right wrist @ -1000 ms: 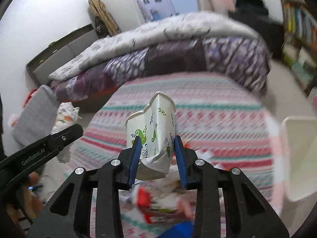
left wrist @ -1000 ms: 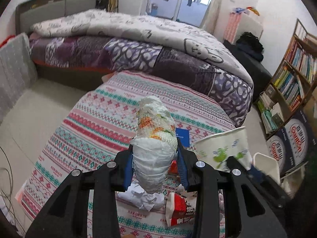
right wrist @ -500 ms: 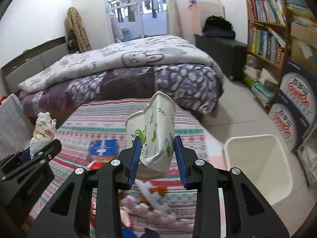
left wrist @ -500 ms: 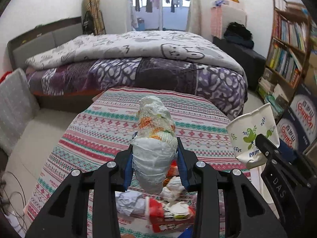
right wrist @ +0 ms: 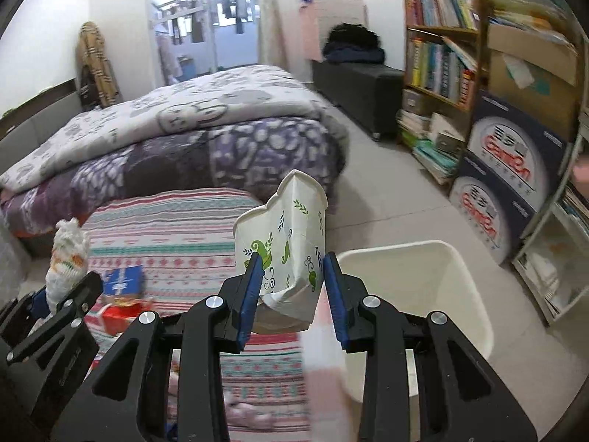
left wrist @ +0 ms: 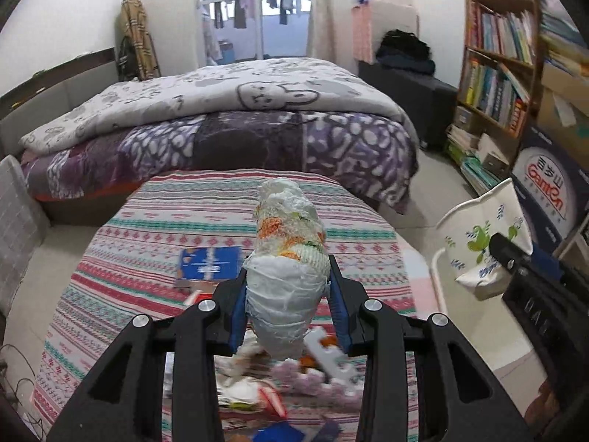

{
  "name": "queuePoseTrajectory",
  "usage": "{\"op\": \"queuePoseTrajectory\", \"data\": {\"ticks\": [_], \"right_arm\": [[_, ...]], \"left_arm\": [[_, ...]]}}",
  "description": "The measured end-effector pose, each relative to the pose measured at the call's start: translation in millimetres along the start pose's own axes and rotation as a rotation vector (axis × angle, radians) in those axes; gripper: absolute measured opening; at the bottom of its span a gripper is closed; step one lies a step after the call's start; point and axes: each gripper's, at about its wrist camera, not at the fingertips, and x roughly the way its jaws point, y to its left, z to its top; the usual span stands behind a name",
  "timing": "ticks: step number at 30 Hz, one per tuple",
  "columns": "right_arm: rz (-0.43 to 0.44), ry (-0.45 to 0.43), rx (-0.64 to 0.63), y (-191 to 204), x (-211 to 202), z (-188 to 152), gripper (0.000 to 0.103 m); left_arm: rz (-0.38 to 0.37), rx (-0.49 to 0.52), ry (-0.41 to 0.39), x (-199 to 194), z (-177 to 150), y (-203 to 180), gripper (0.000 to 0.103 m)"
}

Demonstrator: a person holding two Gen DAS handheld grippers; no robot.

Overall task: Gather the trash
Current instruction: 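Carry the cup into the white bin and open the right gripper while the left carries the bundle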

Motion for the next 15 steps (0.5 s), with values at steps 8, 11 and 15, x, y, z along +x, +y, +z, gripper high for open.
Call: {"op": "queuePoseTrajectory", "data": {"ticks": [8, 11, 15], "right_arm": [[-0.08, 0.044, 0.072, -51.3, 7.9, 2.1, 0.034], [-0.121, 0.056, 0.11, -70.8, 8.9, 3.7, 0.043], [-0.175, 0.038, 0.163, -93.6, 4.2, 5.1, 0.063]], "left_arm": [[-0.11, 0.038, 0.034, 13.1, -6.8, -42.0, 0.038], [-0.159, 0.035, 0.062, 19.1, -10.0, -56.7, 0.038], [-0.218, 0.029, 0.093, 25.6, -13.6, -77.9, 0.038]]}}
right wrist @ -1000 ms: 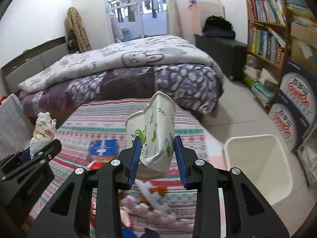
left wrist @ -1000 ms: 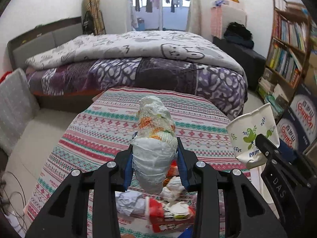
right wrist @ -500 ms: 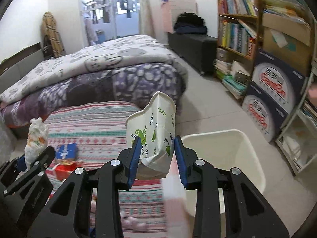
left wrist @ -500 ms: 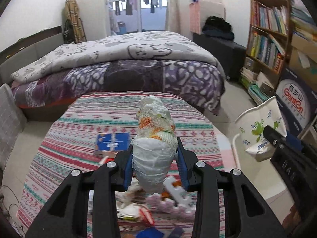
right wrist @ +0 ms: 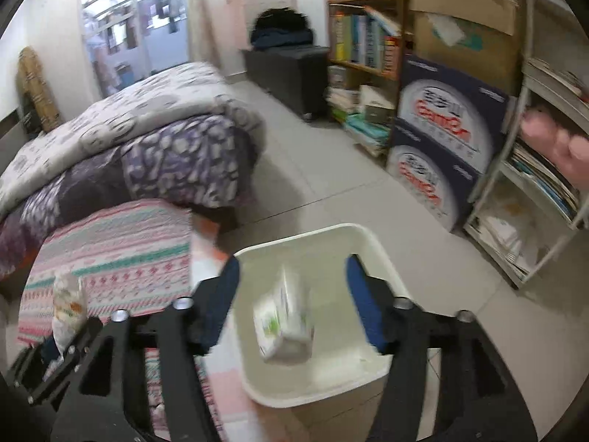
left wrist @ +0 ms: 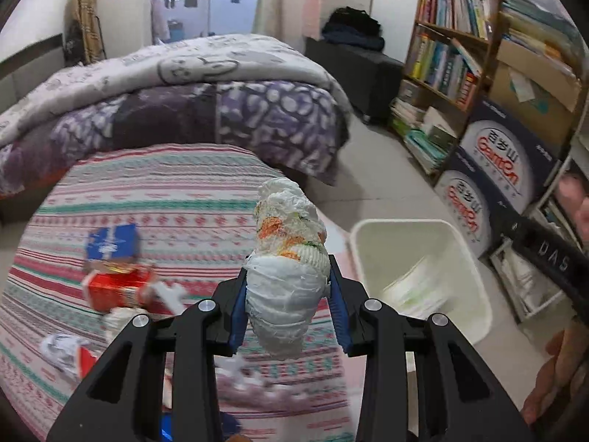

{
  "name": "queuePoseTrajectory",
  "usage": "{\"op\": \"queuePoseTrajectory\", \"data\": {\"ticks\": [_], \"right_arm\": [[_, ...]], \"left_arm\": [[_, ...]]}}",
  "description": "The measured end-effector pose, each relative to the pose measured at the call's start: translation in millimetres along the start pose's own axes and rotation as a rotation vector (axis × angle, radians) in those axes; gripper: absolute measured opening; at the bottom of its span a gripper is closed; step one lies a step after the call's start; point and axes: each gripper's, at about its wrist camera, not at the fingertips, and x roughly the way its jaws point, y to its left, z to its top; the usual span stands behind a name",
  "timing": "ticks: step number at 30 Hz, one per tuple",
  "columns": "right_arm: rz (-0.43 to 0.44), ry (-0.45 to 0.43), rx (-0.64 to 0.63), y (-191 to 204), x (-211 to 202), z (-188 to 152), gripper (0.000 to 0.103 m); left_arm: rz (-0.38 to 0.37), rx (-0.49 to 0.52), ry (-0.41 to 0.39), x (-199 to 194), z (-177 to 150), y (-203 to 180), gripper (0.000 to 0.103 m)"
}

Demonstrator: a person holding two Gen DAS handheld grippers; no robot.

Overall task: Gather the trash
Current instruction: 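Carry the cup into the white bin and open the right gripper while the left carries the bundle, then lower the white bundle over the bin and open the left gripper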

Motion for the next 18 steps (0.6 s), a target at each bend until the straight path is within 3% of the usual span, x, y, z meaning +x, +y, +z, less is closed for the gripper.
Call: {"op": "queuePoseTrajectory", "data": {"ticks": [10, 18], "right_arm": [[-0.049, 0.005, 0.133, -58.6, 3.2, 10.6, 0.084], [-0.062, 0.0, 0.201, -85.5, 0.9, 15.5, 0.089]], "left_arm": [[-0.102, 0.041, 0.048, 12.1, -7.9, -51.5, 0.038], [-0.181, 0.068, 0.108, 27.5, -15.4, -84.6, 0.038]]}}
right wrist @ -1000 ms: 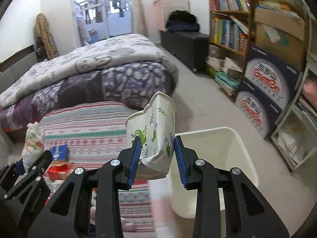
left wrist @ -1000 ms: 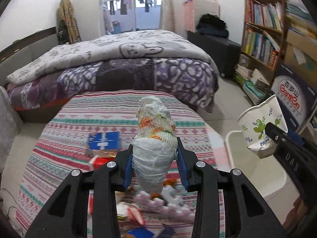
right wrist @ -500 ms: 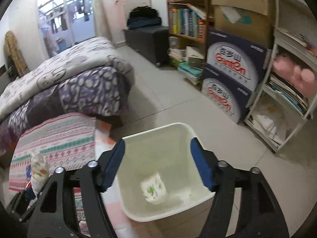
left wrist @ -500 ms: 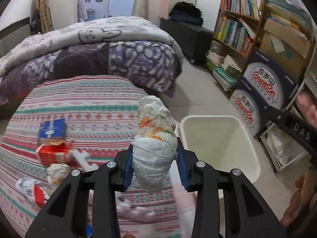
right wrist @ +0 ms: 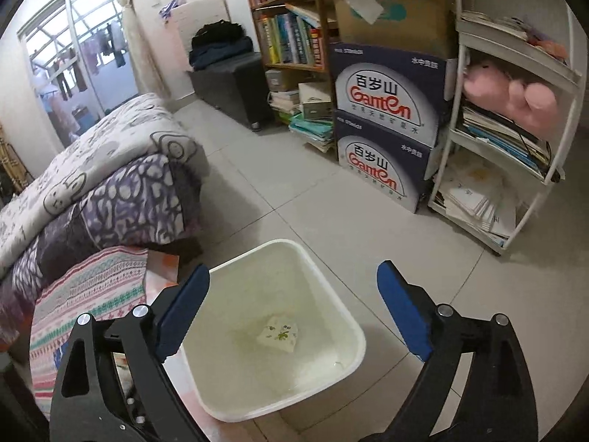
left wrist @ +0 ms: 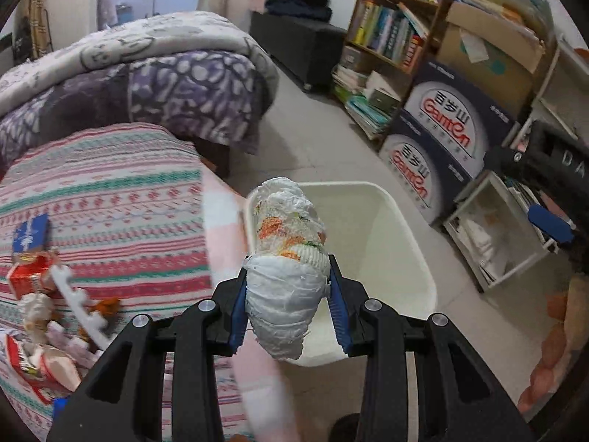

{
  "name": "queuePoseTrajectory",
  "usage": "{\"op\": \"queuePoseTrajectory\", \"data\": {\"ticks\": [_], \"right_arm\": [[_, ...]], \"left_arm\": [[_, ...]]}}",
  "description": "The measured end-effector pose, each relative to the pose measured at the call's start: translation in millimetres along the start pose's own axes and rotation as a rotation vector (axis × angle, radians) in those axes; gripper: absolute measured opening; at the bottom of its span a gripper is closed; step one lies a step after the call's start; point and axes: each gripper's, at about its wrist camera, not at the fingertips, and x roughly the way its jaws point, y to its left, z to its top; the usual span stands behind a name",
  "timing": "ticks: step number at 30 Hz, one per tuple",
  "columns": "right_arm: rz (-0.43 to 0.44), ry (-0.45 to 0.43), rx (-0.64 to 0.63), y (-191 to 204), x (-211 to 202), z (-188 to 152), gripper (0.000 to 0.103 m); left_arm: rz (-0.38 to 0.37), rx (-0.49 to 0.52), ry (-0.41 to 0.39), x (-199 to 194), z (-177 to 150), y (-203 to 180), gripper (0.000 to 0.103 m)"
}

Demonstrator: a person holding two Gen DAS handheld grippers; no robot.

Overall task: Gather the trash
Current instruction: 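Lower the white bundle over the bin and open the left gripper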

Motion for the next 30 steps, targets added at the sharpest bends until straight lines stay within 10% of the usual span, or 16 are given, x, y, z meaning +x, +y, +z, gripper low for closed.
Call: {"op": "queuePoseTrajectory", "data": {"ticks": [6, 10, 14, 30], "right_arm": [[0.0, 0.007, 0.021, -12.5, 1.5, 2.9, 0.09], [0.004, 0.001, 0.023, -14.0, 1.1, 3.7, 0.091], [0.009, -0.019, 0.01, -8.5, -3.3, 2.4, 0.093], [0.041, 0.014, -0.155, 56.2, -9.7, -35.0, 0.096]], "left_arm": [[-0.077, -0.033, 0.032, 15.6, 2.2, -8.8, 0.04], [-0.099, -0.064, 0.027, 17.5, 2.2, -7.7, 0.071], [-0.08, -0.048, 0.012, 9.6, 4.3, -6.9, 0.072], [0.226, 0.008, 0.039, -24.6, -20.8, 54.4, 0.086]]}}
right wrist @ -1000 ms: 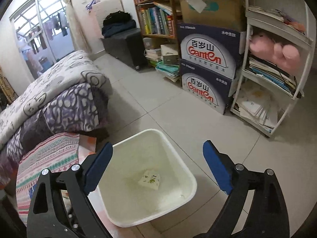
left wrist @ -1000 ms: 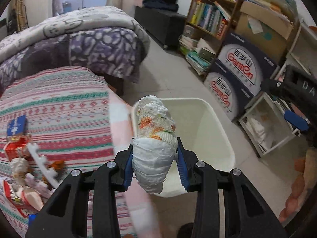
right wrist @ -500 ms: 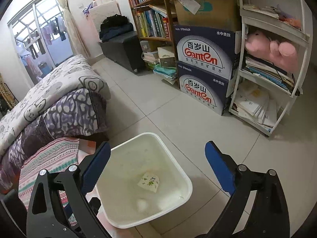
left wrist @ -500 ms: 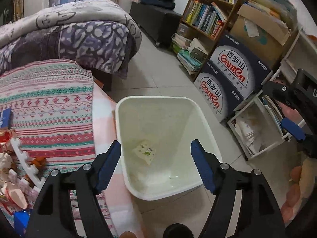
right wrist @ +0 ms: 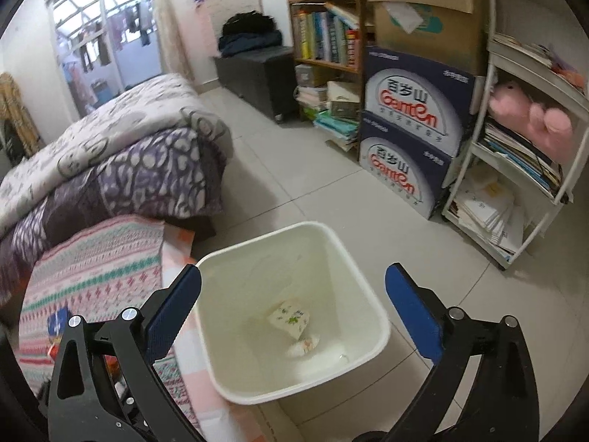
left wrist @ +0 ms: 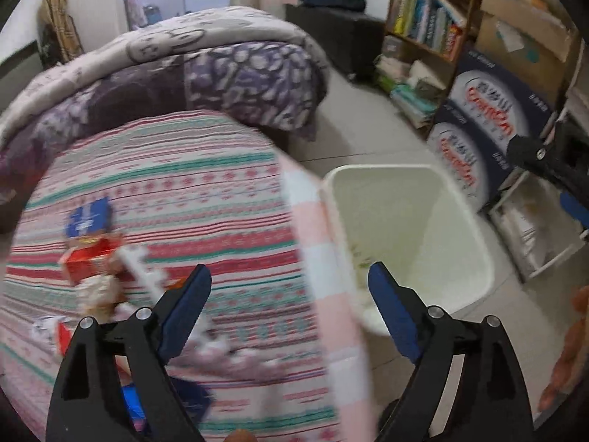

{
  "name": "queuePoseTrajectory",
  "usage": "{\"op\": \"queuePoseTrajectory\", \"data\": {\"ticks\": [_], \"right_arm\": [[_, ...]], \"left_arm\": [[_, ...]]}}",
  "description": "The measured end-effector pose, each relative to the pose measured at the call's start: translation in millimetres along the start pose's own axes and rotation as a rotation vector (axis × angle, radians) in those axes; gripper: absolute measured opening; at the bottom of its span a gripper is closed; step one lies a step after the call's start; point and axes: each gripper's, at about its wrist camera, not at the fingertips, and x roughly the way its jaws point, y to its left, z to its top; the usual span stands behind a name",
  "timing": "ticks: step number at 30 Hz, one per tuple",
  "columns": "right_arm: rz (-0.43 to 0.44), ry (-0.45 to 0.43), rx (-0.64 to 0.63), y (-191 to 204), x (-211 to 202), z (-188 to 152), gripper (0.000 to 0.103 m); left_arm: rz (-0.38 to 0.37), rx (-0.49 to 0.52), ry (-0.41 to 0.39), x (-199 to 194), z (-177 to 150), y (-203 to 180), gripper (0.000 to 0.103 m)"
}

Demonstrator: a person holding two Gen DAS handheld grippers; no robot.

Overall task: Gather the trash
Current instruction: 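Lower the white bundle over the bin and open the left gripper, then grasp the grey crumpled ball with the left gripper while the right grasps the red-white snack bag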

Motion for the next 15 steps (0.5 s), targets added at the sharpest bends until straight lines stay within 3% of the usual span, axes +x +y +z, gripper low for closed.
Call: {"op": "queuePoseTrajectory", "data": {"ticks": [15], "right_arm": [[0.101, 0.059, -0.14, 78.6, -5.6, -29.5, 0.096]], "left_arm": [[0.226, 0.01, 0.07, -20.9, -30.0, 95.1, 0.087]]}}
